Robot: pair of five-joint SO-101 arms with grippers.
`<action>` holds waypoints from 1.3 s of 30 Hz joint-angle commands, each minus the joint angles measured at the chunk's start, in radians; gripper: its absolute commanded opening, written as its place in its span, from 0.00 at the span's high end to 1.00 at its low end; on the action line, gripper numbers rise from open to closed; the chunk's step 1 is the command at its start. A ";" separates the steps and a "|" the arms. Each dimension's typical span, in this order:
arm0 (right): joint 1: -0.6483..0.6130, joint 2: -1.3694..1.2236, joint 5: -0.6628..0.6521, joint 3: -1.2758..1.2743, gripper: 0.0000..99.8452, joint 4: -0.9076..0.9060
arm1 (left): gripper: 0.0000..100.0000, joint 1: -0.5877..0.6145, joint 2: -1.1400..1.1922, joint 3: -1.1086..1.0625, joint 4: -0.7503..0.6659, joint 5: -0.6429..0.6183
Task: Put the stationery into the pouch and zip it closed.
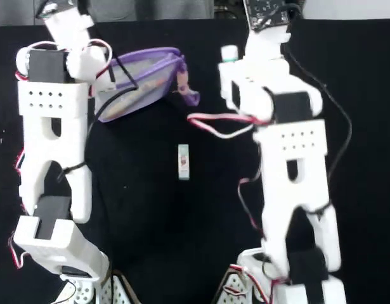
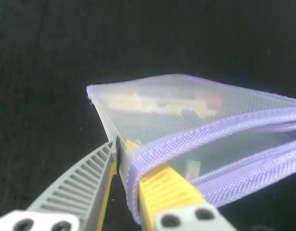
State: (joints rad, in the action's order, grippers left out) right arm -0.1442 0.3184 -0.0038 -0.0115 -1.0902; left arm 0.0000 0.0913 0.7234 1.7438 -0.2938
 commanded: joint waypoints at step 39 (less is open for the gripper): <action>-0.236 0.143 0.359 -0.889 0.99 1.769 | 0.97 -0.031 -0.017 -0.001 0.017 0.005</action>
State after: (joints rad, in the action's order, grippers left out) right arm -0.3744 0.5240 0.3475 -0.9858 0.6145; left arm -0.0184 0.0913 0.7219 1.7530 -0.2938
